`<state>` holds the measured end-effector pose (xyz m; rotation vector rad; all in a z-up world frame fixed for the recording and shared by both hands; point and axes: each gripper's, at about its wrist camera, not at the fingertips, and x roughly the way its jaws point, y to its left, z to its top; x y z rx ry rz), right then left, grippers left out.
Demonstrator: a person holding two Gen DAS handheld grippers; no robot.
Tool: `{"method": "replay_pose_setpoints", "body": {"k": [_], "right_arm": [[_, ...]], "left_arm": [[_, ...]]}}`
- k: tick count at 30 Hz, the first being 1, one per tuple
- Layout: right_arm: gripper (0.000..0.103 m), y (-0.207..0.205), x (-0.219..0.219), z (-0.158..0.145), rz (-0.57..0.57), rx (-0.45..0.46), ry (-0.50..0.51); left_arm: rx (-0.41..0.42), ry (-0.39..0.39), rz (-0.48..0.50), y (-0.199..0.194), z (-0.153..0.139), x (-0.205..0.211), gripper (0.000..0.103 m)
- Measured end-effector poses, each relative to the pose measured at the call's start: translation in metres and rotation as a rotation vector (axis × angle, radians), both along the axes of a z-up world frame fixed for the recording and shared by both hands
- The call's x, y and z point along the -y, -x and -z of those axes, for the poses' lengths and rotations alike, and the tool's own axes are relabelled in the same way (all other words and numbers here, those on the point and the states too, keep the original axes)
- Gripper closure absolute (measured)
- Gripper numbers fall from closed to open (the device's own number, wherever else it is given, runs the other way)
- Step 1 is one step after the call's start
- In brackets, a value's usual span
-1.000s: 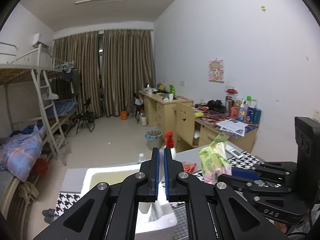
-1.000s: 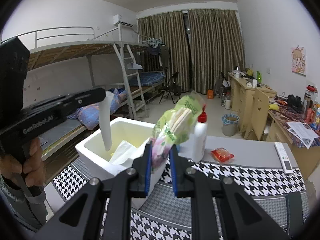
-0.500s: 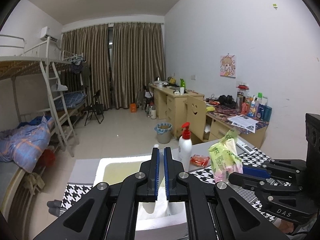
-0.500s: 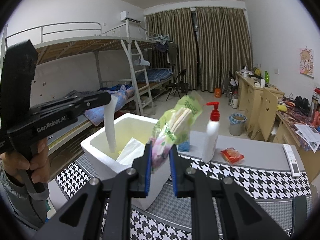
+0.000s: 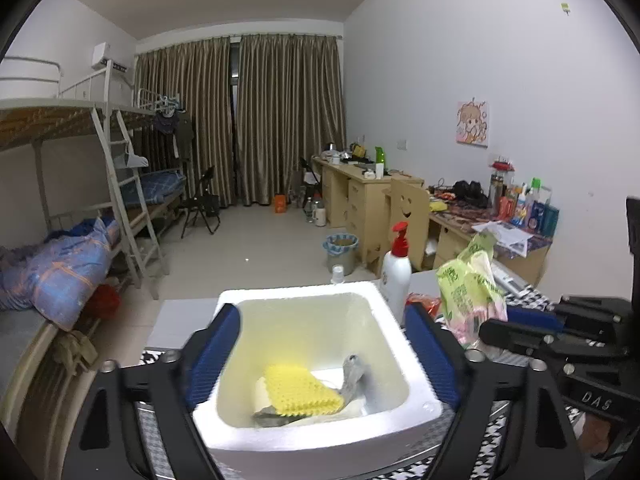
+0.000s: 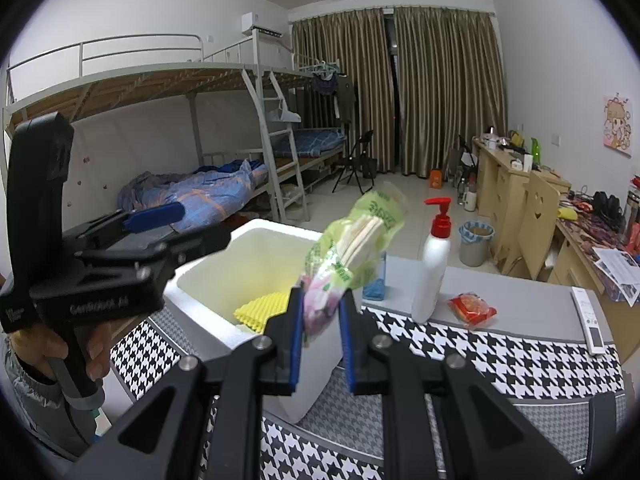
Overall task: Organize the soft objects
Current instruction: 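Lower the right tool into the foam box and open it to drop the snack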
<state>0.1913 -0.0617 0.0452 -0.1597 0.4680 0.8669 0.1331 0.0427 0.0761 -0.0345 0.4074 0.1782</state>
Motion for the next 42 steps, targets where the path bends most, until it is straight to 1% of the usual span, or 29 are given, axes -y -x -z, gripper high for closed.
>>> {"method": "replay_pose_setpoints", "body": {"k": [9,24,39,42], "right_arm": [[0.082,0.004,-0.011,-0.001,-0.013,0.006,0.014],[0.082,0.007,-0.028,-0.002,-0.03,0.014,0.033],[0.082,0.003,-0.047,0.001,-0.045,0.013,0.052],[0.082,0.0,-0.051,0.002,-0.049,0.001,0.055]], "left_arm": [[0.007,-0.005,-0.044,0.008,0.002,-0.01,0.001],[0.014,0.008,-0.09,0.019,0.001,-0.023,0.001],[0.028,0.003,-0.118,0.039,0.004,-0.03,0.001],[0.029,-0.013,-0.128,0.043,0.006,-0.028,0.001]]}}
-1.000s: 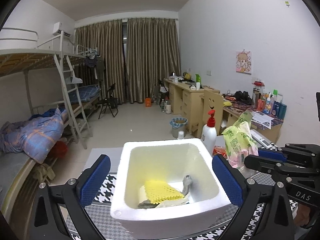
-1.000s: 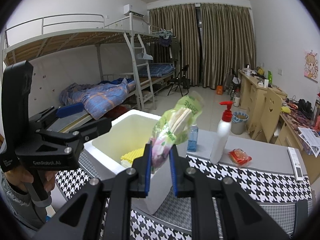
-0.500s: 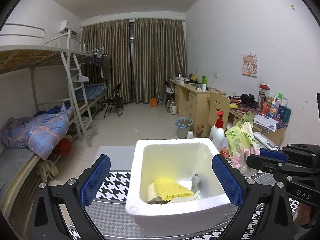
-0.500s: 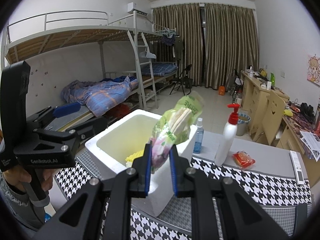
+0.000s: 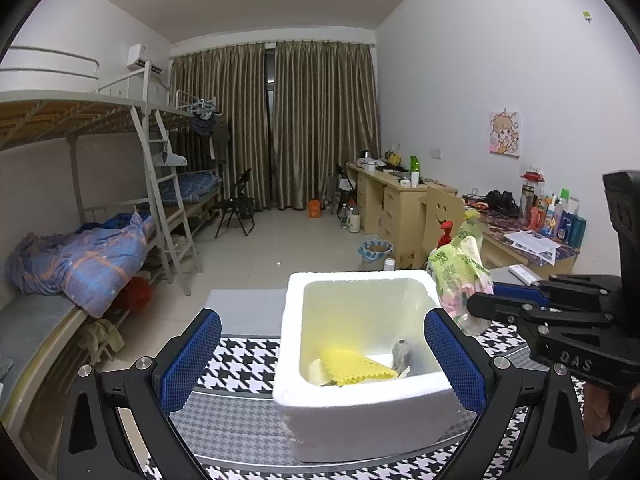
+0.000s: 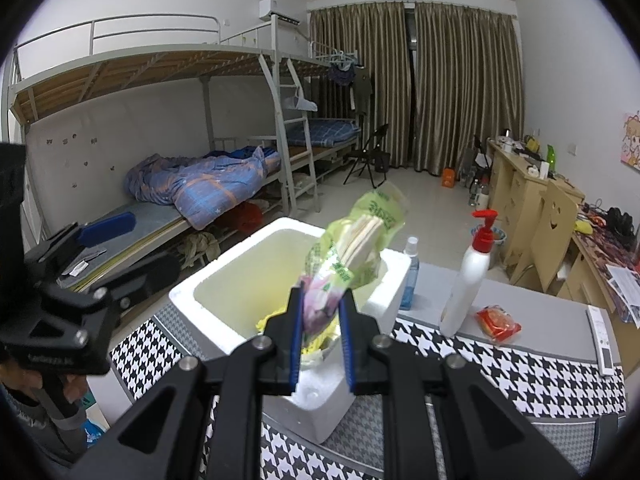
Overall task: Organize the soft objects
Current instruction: 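Lower the right tool into the foam box and open it to drop the snack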
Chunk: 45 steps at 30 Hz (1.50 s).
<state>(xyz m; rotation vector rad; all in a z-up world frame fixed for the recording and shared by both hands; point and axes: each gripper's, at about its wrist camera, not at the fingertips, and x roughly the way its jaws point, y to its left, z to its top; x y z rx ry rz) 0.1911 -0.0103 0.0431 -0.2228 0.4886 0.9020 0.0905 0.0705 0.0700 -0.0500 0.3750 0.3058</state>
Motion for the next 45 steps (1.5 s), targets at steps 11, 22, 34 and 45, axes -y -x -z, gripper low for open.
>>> {"method": "replay_pose_setpoints", "body": {"k": [11,22,34,45], "right_arm": [[0.082,-0.001,-0.018,0.001,-0.021,-0.015,0.016],[0.082,-0.006,-0.035,0.011,-0.019,-0.032,0.052],[0.067,-0.017,-0.049,0.019,0.004,-0.075,0.078],[0.021,0.004,-0.037,0.009,-0.031,-0.013,0.041]], "left_arm": [[-0.001,-0.024,-0.004,0.014,0.008,0.0,0.001],[0.0,-0.008,-0.047,0.026,0.019,-0.009,0.001],[-0.009,0.008,-0.091,0.035,0.03,-0.027,0.001],[0.001,0.003,-0.093,0.038,0.025,-0.022,0.001]]}}
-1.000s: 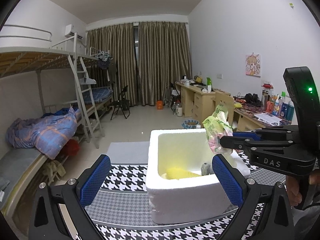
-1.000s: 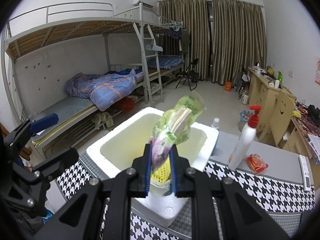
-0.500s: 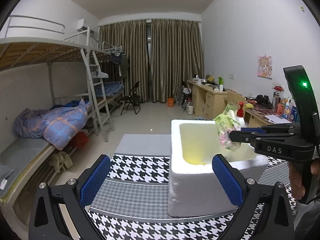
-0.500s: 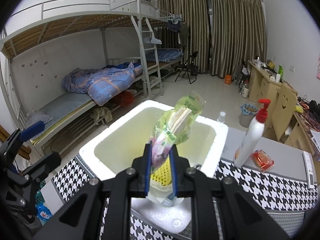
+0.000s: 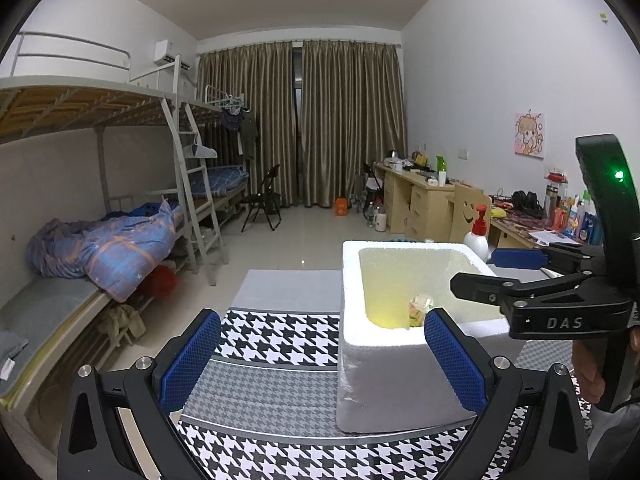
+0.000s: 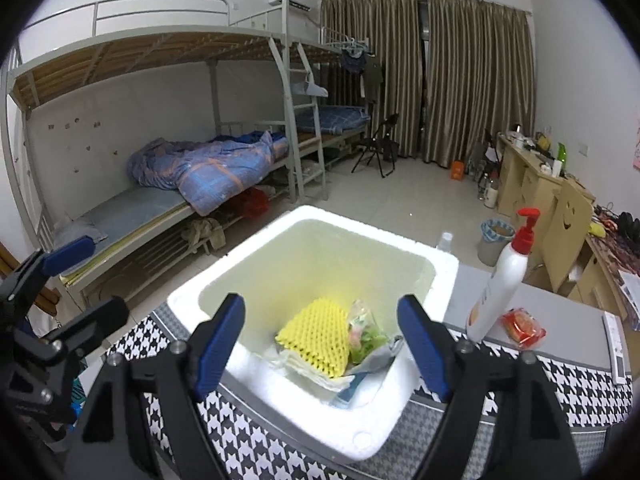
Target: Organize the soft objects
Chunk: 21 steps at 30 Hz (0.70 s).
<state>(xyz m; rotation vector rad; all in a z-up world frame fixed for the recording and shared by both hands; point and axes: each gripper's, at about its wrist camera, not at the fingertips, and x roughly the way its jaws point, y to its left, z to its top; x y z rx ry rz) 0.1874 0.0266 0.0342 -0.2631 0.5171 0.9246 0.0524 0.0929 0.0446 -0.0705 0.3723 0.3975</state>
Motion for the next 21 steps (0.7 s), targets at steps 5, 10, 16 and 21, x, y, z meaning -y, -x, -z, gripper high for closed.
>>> {"method": "replay_pose_setpoints", "body": {"k": [5,10,16,21], "right_arm": [[0.021,0.009,0.014,-0.006,0.003,0.018,-0.02],[0.021,0.02,0.031,-0.013,0.023,0.049,-0.044],[0.021,0.03,0.049,-0.019,0.048,0.066,-0.075],[0.02,0.036,0.062,-0.022,0.066,0.068,-0.101]], "left_arm": [[0.001,0.002,0.004,0.001,-0.002,0.005,0.001],[0.017,0.007,0.022,0.006,-0.007,0.013,0.001],[0.035,0.003,0.049,0.012,-0.014,0.029,0.001],[0.046,-0.006,0.065,0.019,-0.018,0.042,0.001]]}}
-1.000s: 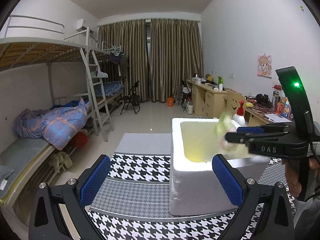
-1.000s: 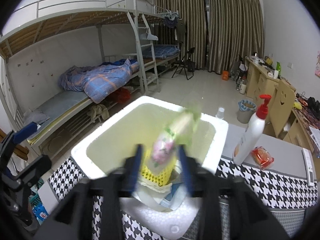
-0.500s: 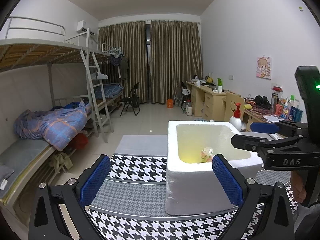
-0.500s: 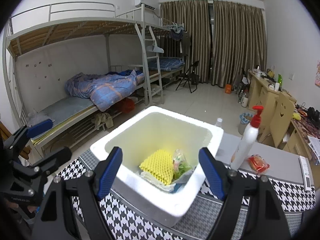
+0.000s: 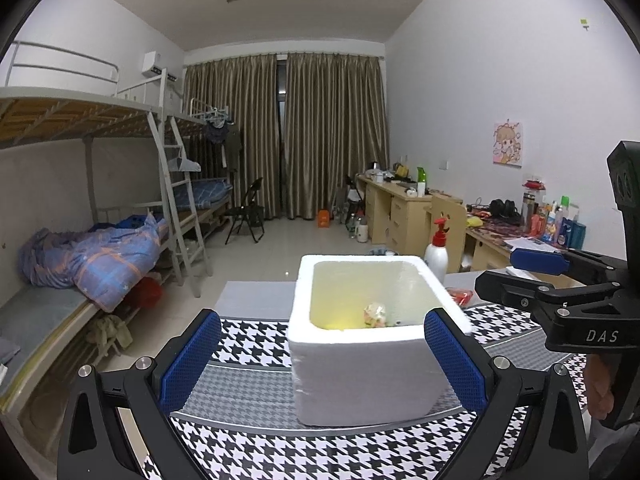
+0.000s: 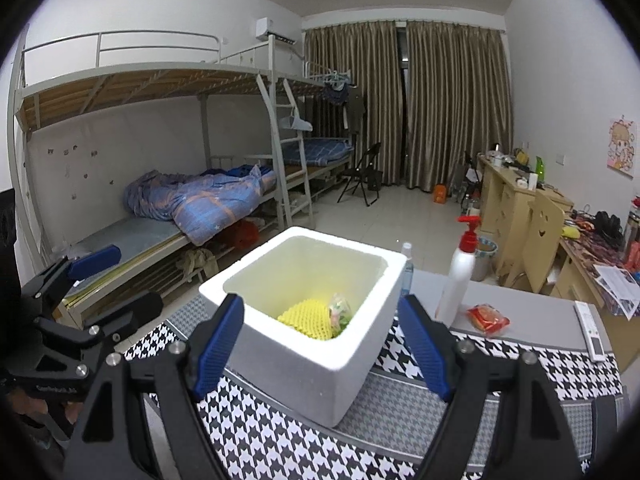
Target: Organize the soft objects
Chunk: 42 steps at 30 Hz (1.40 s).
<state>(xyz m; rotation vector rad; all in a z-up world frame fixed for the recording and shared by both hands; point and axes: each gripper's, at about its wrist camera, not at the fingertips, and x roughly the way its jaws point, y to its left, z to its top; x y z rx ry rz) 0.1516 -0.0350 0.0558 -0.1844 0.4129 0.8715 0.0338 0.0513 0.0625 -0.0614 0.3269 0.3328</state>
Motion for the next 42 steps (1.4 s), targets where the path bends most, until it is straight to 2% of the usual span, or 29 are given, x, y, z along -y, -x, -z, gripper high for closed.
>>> {"method": "replay_pose_setpoints", "body": {"k": [5,13,25,30,35,42], "right_arm": [[0.017,0.01,0.007,0.0,0.01,0.019,-0.007],[0.003,0.024,0.028,-0.002,0.064,0.057,-0.048],[0.003,0.063,0.058,0.005,0.121,0.113,-0.098],[0.0,0.076,0.07,0.011,0.146,0.13,-0.121],[0.0,0.085,0.08,0.016,0.141,0.13,-0.149],[0.0,0.093,0.085,0.023,0.179,0.174,-0.127]], "left_arm": [[0.007,-0.003,0.01,0.006,-0.002,0.008,0.001],[0.046,0.004,0.016,0.017,-0.008,0.019,0.001],[0.113,-0.049,0.028,0.039,-0.006,0.047,0.001],[0.152,-0.037,0.042,0.052,-0.006,0.055,0.001],[0.167,-0.044,0.048,0.059,-0.005,0.065,0.001],[0.161,-0.055,0.045,0.061,0.001,0.074,0.001]]}}
